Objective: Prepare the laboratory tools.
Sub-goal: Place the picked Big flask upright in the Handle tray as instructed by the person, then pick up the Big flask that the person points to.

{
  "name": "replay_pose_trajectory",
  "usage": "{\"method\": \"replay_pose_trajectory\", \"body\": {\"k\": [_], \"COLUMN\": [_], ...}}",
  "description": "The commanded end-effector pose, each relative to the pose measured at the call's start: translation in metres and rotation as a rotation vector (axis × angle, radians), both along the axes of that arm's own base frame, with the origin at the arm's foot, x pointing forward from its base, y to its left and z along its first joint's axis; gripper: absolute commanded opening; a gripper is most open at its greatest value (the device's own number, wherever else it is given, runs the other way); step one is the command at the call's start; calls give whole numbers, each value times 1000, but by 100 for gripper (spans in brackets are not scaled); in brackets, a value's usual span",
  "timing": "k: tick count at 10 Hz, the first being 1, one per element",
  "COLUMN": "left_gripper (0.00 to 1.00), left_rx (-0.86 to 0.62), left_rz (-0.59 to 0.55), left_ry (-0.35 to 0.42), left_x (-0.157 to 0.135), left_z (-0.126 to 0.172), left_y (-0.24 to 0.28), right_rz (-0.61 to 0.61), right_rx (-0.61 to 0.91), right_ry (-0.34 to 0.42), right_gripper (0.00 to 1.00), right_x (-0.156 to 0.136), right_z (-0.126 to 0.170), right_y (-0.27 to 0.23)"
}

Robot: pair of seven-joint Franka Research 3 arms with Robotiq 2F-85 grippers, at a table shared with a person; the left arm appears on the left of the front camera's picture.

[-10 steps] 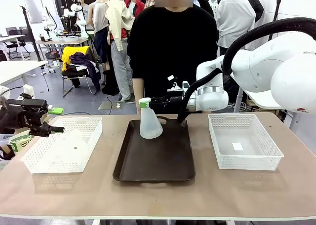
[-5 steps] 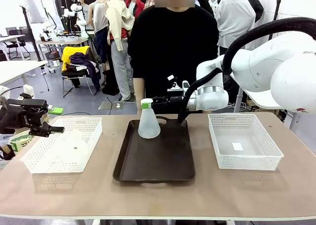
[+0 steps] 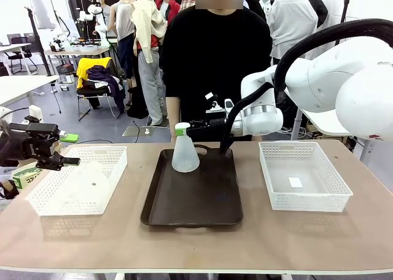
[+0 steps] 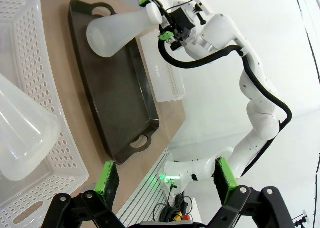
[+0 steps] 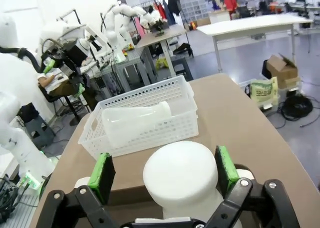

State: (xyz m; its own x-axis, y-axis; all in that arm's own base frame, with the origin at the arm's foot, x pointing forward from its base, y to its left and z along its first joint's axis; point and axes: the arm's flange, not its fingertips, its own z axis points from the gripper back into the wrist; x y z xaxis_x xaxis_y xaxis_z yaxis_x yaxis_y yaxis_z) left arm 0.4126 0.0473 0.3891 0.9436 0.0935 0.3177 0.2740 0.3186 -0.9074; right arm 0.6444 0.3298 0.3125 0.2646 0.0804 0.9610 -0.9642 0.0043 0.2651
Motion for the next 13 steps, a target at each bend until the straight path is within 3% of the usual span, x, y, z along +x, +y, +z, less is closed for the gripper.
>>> {"method": "replay_pose_trajectory", "body": {"k": [1, 9, 11, 13], "left_gripper": [100, 100, 100, 100], "left_rx": [-15, -15, -15, -15], "left_rz": [0, 0, 0, 0], "left_ry": [-6, -6, -6, -6], "left_x": [0, 0, 0, 0], "left_z": [2, 2, 2, 2], "left_y": [1, 1, 1, 1], "right_rz": [3, 3, -7, -11], "right_rx": [26, 6, -102, -124], "right_ry": [-12, 1, -18, 14], "right_gripper": [100, 100, 100, 100], "right_x": [1, 0, -2, -2], "right_z": [-5, -4, 13, 30], "right_y": [-3, -1, -11, -37]}}
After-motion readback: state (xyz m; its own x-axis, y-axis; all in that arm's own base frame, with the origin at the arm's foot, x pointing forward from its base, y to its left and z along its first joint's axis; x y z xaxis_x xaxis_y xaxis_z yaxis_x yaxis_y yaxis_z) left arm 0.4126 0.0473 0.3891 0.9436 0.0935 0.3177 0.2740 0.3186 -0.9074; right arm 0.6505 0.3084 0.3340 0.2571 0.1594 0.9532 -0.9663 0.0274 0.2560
